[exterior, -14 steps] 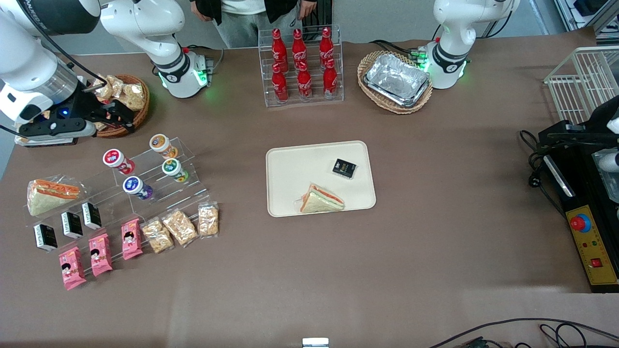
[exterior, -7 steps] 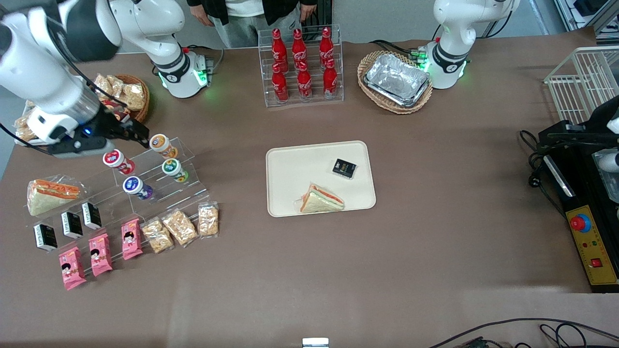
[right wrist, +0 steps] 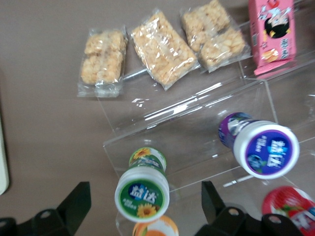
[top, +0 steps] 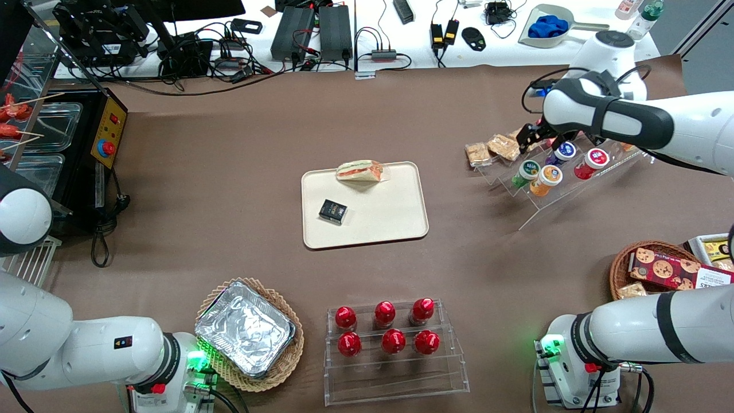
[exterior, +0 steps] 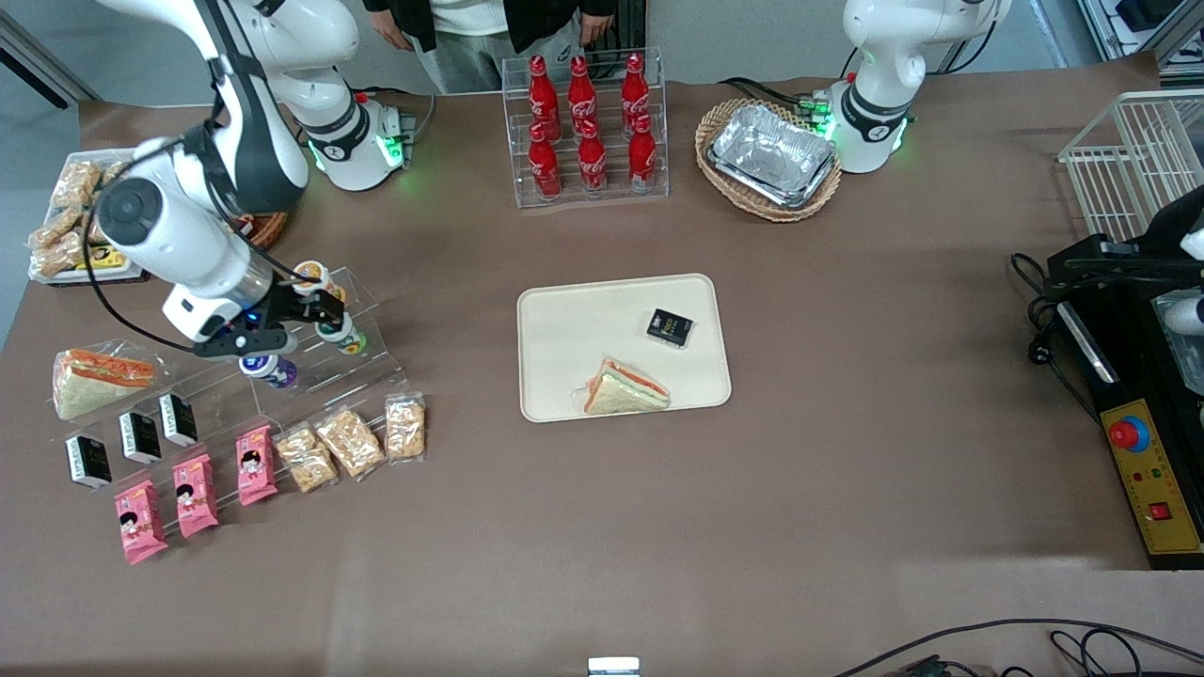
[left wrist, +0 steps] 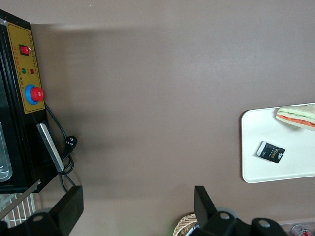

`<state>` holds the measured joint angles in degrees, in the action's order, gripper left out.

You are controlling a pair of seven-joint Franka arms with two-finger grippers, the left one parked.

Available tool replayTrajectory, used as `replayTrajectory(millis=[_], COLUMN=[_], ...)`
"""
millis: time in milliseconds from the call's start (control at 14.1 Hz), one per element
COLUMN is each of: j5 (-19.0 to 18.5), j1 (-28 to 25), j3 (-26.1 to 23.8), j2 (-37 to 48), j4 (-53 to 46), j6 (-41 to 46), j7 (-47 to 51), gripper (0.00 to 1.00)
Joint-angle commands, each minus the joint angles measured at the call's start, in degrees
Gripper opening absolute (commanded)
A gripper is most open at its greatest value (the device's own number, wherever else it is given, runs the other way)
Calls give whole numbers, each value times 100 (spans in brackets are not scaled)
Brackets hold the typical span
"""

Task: Place green gum on tray
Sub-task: 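Lower the right gripper and close it on the green-lidded gum tub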

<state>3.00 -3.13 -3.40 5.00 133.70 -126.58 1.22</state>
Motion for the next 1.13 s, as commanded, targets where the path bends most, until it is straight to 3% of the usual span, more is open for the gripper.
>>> replayTrajectory(millis=[0,283,425,566,920,1062], j5=[139,139,139,139,139,139], j1=[-144,-144,-144,-144,-144,-135], j3=[6,6,6,6,15,15], j2=[-201,-298,-306,-315,-394,-377], j4=[121,192,253,289,332,324], j6=[-262,-262,-314,-341,-446,-429], j7=[54,54,54,54,54,54], gripper=[100,94,77,65,46,21])
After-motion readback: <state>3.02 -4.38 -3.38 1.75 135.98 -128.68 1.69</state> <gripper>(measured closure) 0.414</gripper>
